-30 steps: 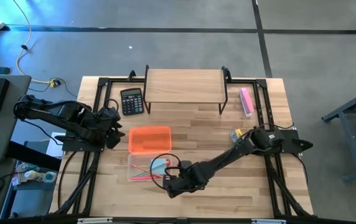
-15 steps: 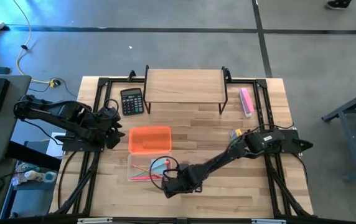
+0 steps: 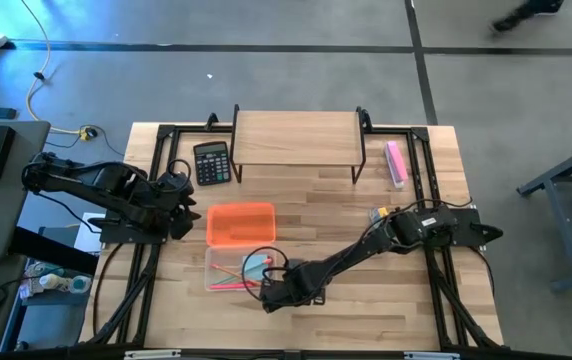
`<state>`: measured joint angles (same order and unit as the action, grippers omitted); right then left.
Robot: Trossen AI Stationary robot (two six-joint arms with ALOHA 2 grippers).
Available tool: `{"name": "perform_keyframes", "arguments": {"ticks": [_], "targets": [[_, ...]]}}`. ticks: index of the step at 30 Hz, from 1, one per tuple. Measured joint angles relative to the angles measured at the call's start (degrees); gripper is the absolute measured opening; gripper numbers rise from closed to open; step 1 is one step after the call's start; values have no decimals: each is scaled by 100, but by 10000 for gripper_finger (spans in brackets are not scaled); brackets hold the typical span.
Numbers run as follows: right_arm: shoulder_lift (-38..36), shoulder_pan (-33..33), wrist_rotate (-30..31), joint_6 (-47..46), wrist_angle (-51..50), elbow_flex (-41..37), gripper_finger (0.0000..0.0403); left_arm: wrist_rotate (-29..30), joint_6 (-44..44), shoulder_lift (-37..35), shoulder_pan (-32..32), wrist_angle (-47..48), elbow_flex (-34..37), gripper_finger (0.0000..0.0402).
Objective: Pack school essentials
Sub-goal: Put the red eraser into the supply box
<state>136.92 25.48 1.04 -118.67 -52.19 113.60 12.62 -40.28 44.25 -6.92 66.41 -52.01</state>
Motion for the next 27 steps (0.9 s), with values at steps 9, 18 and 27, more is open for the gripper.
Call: {"name": "perform_keyframes", "arguments": {"ticks": [9,18,27], "targets": [[0,4,-24,-57,-423,4,178,1,200,0,1,0,0,211],[0,-3,-109,201,-449,7,131,1,299,0,1,-1,0,211],[4,4,-175,44,-218,-7,126,0,299,0,1,-2,0,211]]}}
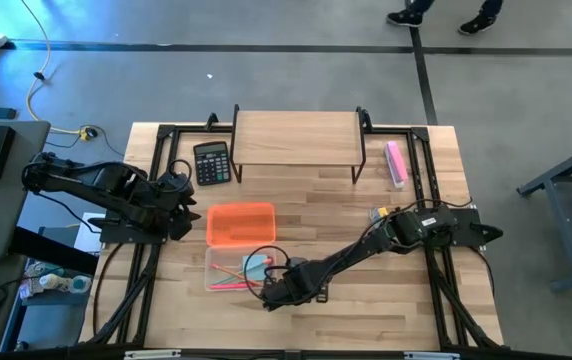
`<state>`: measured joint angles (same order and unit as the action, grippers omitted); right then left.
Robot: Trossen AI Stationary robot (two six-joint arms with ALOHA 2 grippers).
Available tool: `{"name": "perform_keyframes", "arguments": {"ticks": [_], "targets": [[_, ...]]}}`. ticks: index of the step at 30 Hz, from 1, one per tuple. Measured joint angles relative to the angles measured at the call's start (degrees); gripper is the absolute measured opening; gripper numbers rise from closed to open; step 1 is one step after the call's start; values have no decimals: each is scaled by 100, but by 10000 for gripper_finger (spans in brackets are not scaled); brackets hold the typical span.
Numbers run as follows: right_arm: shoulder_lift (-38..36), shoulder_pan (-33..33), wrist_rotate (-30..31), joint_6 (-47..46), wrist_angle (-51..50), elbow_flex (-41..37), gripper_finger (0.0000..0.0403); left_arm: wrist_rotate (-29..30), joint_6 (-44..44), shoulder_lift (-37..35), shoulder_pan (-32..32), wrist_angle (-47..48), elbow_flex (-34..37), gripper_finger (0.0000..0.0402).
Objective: Pack school essentials
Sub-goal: Put the red eraser into the supply box
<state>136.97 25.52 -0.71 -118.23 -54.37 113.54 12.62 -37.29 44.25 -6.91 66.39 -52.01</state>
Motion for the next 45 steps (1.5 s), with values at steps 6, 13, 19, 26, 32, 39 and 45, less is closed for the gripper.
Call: {"name": "perform_keyframes", "arguments": {"ticks": [6,13,19,26,32,39,45], "targets": [[6,1,-113,-189,158,-8,125,1,1,0,-1,2,0,211],[13,86,-236,-480,307,-9,125,1,1,0,0,2,0,211],[13,111,-236,-549,22,5,125,7,36,0,-1,2,0,211],[7,109,-221,-399,-278,17,126,24,255,0,0,0,0,211],[7,109,-203,-387,-282,11,126,24,255,0,1,1,0,211],[141,68,-364,-340,-161,11,125,24,256,0,1,2,0,211],[162,76,-340,-360,-137,9,95,24,349,0,0,2,0,211]]}}
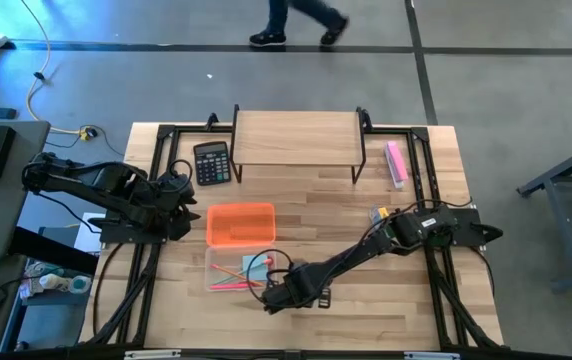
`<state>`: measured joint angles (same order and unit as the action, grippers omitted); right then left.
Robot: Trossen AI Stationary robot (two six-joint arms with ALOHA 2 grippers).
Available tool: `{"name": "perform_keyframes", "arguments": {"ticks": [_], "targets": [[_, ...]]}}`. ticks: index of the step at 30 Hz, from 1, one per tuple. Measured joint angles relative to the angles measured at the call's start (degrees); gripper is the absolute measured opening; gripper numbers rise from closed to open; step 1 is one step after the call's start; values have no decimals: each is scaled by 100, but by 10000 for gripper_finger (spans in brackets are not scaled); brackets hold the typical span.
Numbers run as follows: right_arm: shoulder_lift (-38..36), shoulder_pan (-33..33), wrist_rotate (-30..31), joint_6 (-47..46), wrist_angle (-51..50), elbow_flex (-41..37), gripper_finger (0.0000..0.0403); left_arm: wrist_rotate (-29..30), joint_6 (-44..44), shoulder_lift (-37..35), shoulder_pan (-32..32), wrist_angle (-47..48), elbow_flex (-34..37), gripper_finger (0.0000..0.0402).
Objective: Pack school essentials
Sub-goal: Put the red eraser into the supply box
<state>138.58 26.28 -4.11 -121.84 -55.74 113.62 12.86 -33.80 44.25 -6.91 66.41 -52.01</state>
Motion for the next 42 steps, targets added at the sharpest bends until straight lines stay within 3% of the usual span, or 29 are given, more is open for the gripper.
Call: {"name": "perform_keyframes", "arguments": {"ticks": [9,15,26,35,42], "targets": [[-2,11,89,184,11,-2,45,-2,-4,0,0,-2,0,211],[-24,73,180,369,2,24,43,-2,-3,-1,0,-2,0,211],[57,175,440,1242,-588,991,41,-4,-3,-2,2,0,0,211],[35,247,1391,1746,-1162,1799,34,-24,-15,-2,-1,0,0,211],[22,117,1401,2292,-1023,1858,25,-26,-26,-2,2,-1,0,211]]}}
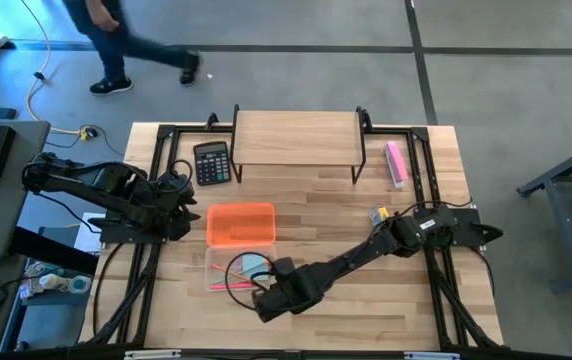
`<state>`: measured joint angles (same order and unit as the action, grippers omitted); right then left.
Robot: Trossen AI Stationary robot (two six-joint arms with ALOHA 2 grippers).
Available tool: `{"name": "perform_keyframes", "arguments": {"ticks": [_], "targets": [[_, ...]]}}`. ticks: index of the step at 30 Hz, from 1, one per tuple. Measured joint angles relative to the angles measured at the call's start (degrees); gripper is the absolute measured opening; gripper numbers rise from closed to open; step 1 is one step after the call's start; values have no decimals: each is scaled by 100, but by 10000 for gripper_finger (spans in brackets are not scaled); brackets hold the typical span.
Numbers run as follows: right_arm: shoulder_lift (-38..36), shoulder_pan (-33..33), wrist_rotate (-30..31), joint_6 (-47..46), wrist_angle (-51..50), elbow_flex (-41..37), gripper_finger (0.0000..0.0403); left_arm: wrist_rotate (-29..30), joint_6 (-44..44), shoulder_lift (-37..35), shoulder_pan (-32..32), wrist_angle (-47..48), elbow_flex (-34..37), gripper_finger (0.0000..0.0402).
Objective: Pack school essentials
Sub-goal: Put the red eraser into the supply box
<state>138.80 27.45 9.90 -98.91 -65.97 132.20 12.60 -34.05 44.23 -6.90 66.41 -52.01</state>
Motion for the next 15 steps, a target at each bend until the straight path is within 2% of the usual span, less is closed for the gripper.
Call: {"name": "perform_keyframes", "arguments": {"ticks": [5,15], "targets": [[7,-6,12,714,432,0,59,-2,-7,1,-1,1,0,211],[263,-6,-55,3034,611,0,188,-2,-23,0,-1,1,0,211]]}}
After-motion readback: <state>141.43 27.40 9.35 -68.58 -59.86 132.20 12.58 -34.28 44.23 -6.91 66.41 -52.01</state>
